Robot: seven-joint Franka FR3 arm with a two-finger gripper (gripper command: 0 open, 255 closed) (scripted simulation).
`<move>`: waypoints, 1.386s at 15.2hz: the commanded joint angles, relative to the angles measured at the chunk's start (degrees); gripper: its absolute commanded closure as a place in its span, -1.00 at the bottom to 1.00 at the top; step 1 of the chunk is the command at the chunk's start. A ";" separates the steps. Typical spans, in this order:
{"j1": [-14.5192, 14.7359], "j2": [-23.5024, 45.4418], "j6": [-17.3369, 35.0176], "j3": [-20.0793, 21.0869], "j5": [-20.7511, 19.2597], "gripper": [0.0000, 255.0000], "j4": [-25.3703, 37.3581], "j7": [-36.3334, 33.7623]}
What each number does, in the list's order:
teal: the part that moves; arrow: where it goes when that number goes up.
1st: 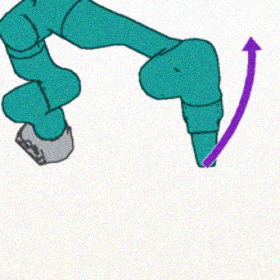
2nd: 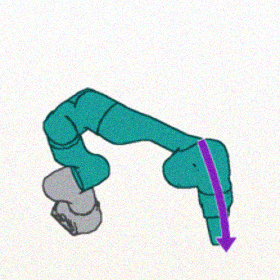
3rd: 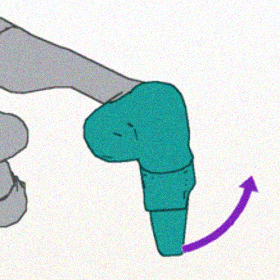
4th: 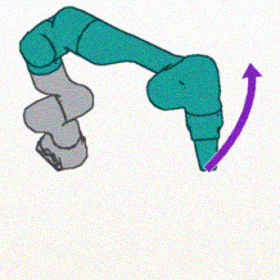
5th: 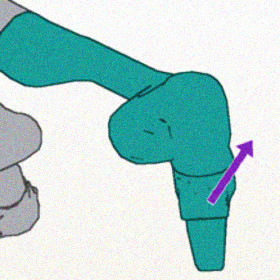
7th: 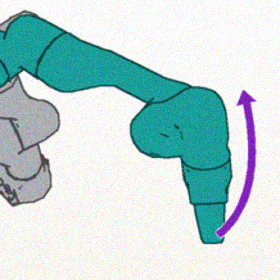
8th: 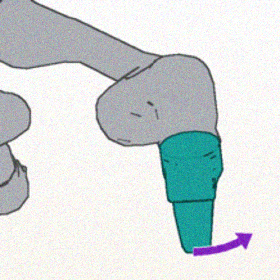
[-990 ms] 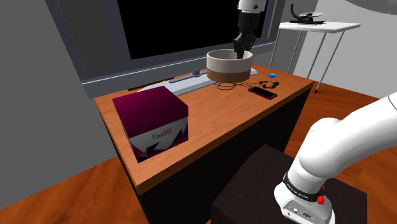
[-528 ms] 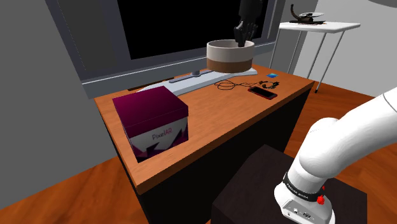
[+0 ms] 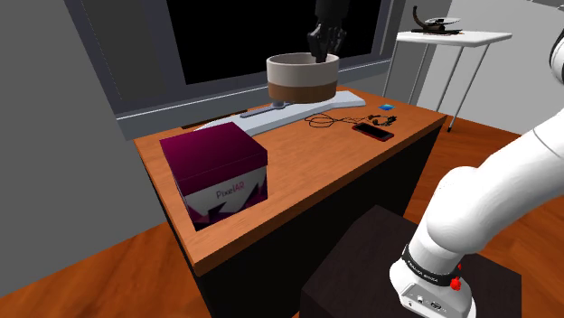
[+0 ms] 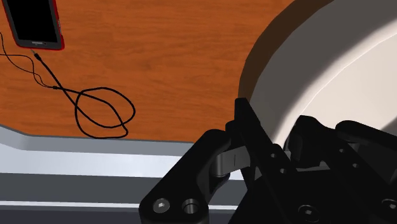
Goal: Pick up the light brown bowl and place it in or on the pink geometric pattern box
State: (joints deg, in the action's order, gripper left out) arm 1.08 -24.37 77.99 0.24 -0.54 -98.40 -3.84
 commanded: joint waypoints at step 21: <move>8.87 24.86 -1.02 18.20 -2.04 1.00 25.22 -26.64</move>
State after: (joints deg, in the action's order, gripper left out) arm 10.06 1.20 75.88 18.51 -2.83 -71.52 -30.49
